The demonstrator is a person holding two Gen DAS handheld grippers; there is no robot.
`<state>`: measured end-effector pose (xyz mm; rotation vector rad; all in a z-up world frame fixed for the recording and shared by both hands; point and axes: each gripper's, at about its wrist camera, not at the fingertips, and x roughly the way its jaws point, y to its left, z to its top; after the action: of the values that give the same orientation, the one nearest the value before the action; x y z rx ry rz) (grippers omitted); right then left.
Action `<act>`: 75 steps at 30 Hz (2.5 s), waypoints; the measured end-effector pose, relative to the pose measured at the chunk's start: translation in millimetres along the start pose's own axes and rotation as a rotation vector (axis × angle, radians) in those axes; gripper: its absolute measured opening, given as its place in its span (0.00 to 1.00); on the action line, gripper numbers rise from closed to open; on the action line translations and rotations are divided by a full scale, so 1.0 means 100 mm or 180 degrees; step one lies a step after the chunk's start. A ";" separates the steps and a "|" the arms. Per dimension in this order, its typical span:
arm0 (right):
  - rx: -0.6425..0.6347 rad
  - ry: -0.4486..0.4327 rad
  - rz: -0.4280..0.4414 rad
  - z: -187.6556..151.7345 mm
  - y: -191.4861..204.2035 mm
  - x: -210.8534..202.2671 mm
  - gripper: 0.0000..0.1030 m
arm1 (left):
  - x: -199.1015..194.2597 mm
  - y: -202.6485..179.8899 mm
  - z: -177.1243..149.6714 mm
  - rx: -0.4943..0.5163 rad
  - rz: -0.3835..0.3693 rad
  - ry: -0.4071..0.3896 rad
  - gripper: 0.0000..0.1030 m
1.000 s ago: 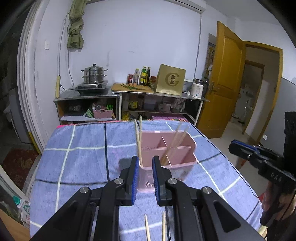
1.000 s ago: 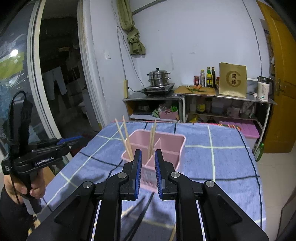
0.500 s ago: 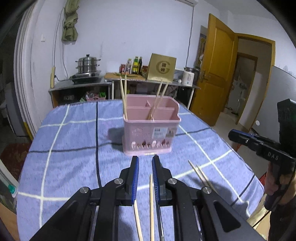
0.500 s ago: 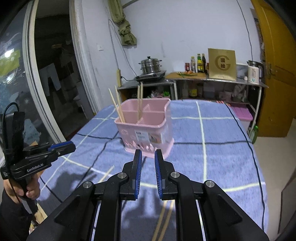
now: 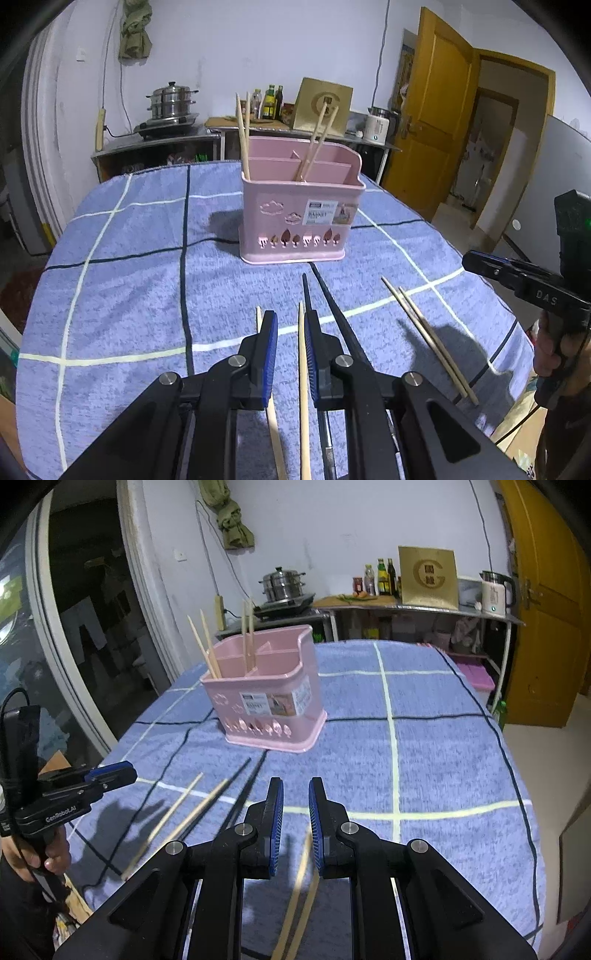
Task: Organize utensils
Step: 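Withdraw both open tools from the basket toward the remaining chopsticks, then close the left tool on a wooden chopstick while the right tool grasps another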
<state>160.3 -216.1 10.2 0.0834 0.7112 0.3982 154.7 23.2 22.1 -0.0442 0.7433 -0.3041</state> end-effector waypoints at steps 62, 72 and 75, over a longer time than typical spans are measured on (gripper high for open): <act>-0.0119 0.0770 -0.0387 -0.20 -0.22 0.96 0.09 | 1.21 -0.19 0.11 0.0501 0.0272 0.0801 0.14; -0.0097 0.0748 -0.0358 -0.20 -0.23 0.96 0.06 | 1.22 -0.29 0.11 0.0627 0.0308 0.0815 0.05; -0.0090 0.0734 -0.0340 -0.19 -0.23 0.94 0.06 | 1.21 -0.29 0.12 0.0610 0.0281 0.0820 0.05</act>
<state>219.7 -202.7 -67.3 -0.0278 0.9328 0.3179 239.5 -39.9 -45.1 0.2121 0.9655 -0.2985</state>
